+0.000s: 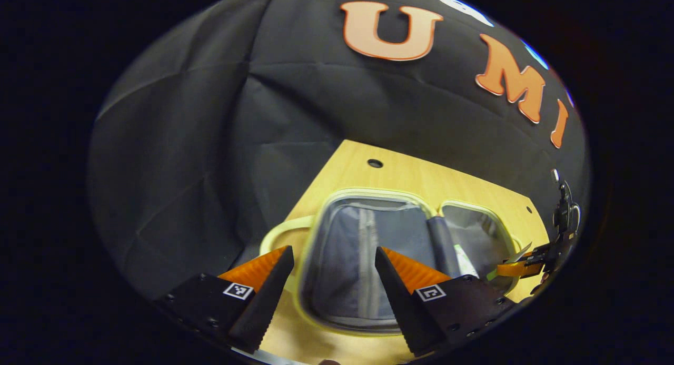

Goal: First open the suitcase, pack the skin care products into it, and then close the suitcase.

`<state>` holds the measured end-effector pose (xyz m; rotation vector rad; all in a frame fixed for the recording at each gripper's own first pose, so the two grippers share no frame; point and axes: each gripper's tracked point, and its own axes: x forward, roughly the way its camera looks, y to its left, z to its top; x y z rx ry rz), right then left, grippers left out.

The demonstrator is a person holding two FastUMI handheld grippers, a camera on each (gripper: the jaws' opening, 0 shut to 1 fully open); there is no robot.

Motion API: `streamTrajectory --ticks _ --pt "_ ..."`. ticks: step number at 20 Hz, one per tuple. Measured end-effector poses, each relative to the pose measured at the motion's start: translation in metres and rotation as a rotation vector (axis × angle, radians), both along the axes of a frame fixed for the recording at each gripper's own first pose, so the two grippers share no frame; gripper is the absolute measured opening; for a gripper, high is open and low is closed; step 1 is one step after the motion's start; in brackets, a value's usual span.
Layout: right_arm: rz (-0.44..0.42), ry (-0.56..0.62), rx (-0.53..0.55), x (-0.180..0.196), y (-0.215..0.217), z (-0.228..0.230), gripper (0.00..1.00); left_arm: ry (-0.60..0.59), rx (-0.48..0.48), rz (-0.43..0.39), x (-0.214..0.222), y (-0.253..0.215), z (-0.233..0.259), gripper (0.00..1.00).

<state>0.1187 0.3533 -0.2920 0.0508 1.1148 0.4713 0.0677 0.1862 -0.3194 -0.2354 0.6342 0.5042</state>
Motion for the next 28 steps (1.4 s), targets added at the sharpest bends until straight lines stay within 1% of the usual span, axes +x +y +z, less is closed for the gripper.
streamTrajectory --ticks 2,5,6,7,8,10,11,12,13,14,15,16,17,19,21,22,23,24,25,26,28 --pt "-0.032 0.031 -0.004 0.005 0.003 -0.007 0.39 0.005 -0.045 0.041 -0.007 0.019 -0.008 0.96" --pt "-0.104 0.036 0.016 0.018 0.006 -0.008 0.41 0.016 -0.064 0.099 -0.021 0.056 -0.021 0.96" --pt "-0.123 0.036 0.021 0.022 0.007 -0.008 0.42 0.025 -0.088 0.105 -0.023 0.064 -0.026 0.96" --pt "-0.137 0.037 0.022 0.023 0.006 -0.006 0.46 0.024 -0.105 0.109 -0.022 0.071 -0.027 0.96" --pt "-0.149 0.032 0.02 0.025 0.003 -0.004 0.46 0.028 -0.118 0.113 -0.019 0.077 -0.03 0.96" --pt "-0.15 0.009 0.029 0.027 0.001 0.001 0.49 0.032 -0.138 0.115 -0.014 0.089 -0.036 0.95" --pt "-0.15 -0.006 0.033 0.027 -0.001 0.006 0.49 0.041 -0.138 0.116 -0.011 0.095 -0.04 0.99" --pt "-0.154 -0.022 0.031 0.029 -0.005 0.009 0.51 0.057 -0.133 0.13 -0.011 0.102 -0.045 0.95" --pt "-0.16 -0.039 0.037 0.029 -0.007 0.015 0.55 0.071 -0.147 0.135 -0.007 0.106 -0.053 0.95" --pt "-0.168 -0.056 0.049 0.03 -0.01 0.022 0.51 0.082 -0.183 0.12 -0.005 0.101 -0.062 0.99" --pt "-0.173 -0.078 0.063 0.031 -0.011 0.029 0.61 0.094 -0.216 0.102 -0.002 0.097 -0.068 0.89" --pt "-0.172 -0.103 0.078 0.031 -0.013 0.037 0.64 0.122 -0.235 0.088 -0.002 0.095 -0.079 0.81" --pt "-0.168 -0.131 0.094 0.031 -0.015 0.046 0.66 0.158 -0.242 0.087 -0.004 0.098 -0.09 0.86" --pt "-0.166 -0.203 0.113 0.033 -0.021 0.064 0.66 0.168 -0.257 0.088 -0.002 0.102 -0.1 0.75" --pt "-0.173 -0.269 0.116 0.033 -0.03 0.079 0.67 0.185 -0.291 0.057 0.005 0.095 -0.107 0.62" --pt "-0.179 -0.298 0.114 0.033 -0.036 0.086 0.67 0.204 -0.278 0.046 0.006 0.097 -0.111 0.48" --pt "-0.189 -0.327 0.114 0.033 -0.042 0.093 0.68 0.204 -0.26 0.026 0.011 0.099 -0.113 0.46" --pt "-0.2 -0.353 0.118 0.032 -0.048 0.102 0.69 0.216 -0.263 0.016 0.009 0.099 -0.106 0.34" --pt "-0.211 -0.375 0.125 0.031 -0.052 0.109 0.69 0.243 -0.266 0.007 0.013 0.091 -0.115 0.26" --pt "-0.223 -0.394 0.127 0.03 -0.059 0.115 0.69 0.244 -0.247 -0.006 0.011 0.093 -0.108 0.19" --pt "-0.24 -0.426 0.122 0.026 -0.072 0.126 0.69 0.182 -0.234 -0.02 0.016 0.096 -0.095 0.1"
